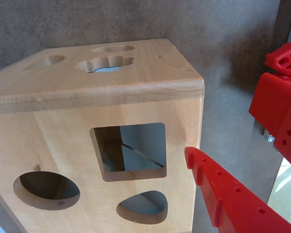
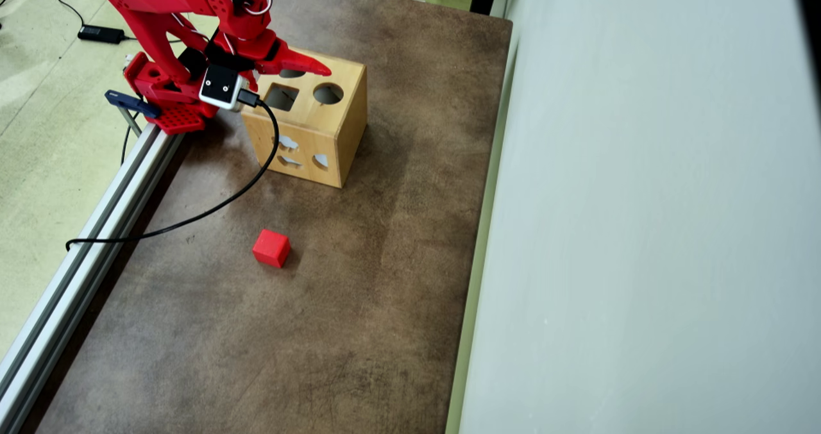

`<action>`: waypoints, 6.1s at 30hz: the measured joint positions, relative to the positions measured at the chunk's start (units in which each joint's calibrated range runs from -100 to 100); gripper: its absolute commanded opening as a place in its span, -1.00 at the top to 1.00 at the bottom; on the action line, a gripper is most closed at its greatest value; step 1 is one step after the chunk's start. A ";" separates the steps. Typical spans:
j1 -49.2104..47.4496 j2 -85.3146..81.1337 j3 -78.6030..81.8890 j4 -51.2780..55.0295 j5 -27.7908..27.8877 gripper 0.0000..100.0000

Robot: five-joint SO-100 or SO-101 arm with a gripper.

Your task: Pick and place the red cube on the square hole

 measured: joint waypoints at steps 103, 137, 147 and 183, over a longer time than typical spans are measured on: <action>32.12 33.73 -37.20 -22.28 23.54 0.92; 24.43 37.71 -37.20 -18.08 23.93 0.81; 28.46 37.71 -37.20 -18.08 23.93 0.25; 30.69 42.54 -37.20 -14.45 22.12 0.05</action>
